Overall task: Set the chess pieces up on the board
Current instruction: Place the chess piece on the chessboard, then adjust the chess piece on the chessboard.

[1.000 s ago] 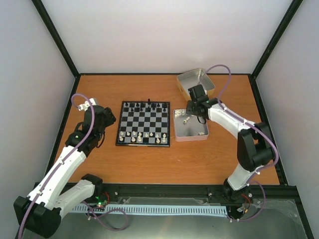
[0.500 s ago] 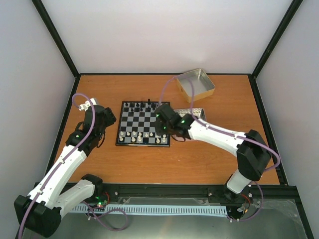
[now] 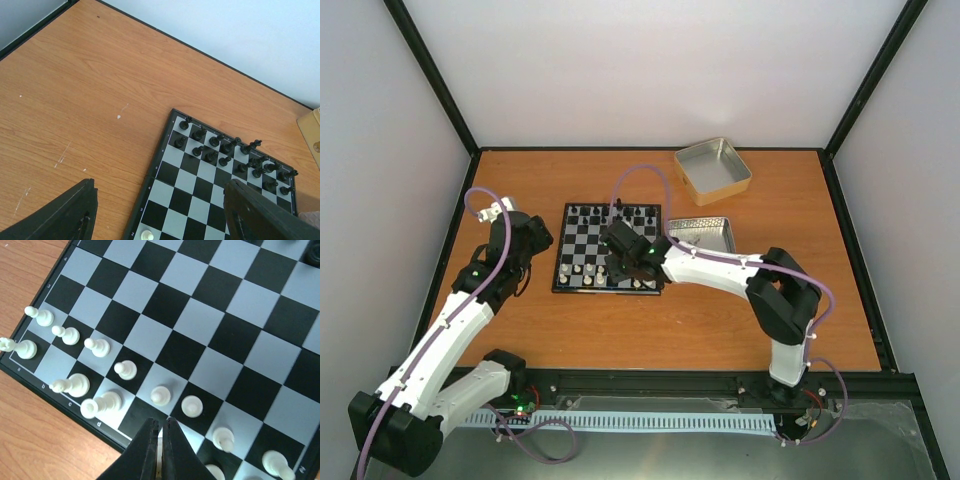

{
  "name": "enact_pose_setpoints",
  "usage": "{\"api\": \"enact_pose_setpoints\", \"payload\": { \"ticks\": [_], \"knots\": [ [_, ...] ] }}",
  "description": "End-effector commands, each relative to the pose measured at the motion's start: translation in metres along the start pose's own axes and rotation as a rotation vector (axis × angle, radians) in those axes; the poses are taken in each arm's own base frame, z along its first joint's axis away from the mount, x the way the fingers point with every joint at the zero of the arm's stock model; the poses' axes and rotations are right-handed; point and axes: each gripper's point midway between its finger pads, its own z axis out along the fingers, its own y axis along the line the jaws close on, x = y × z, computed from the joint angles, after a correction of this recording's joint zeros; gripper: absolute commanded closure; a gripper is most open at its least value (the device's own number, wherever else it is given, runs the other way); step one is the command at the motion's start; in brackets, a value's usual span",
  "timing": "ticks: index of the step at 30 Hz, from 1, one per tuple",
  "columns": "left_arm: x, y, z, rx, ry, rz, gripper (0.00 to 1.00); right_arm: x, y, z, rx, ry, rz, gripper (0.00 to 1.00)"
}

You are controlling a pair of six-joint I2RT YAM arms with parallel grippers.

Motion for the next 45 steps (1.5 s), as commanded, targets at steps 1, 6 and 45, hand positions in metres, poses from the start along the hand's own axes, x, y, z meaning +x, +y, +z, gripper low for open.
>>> {"api": "enact_pose_setpoints", "payload": {
  "ticks": [1, 6, 45],
  "knots": [
    [-0.016, -0.007, -0.006, 0.020, -0.036, -0.006, 0.30, -0.014, 0.017, 0.008, -0.012, -0.043, -0.033, 0.95],
    [-0.015, -0.006, -0.005, 0.017, -0.035, -0.007, 0.30, -0.006, 0.024, 0.019, 0.002, -0.018, -0.074, 0.94],
    [-0.016, -0.007, -0.005, 0.023, -0.037, -0.008, 0.30, 0.032, 0.021, 0.036, 0.049, 0.185, -0.080, 0.80]
  ]
}}
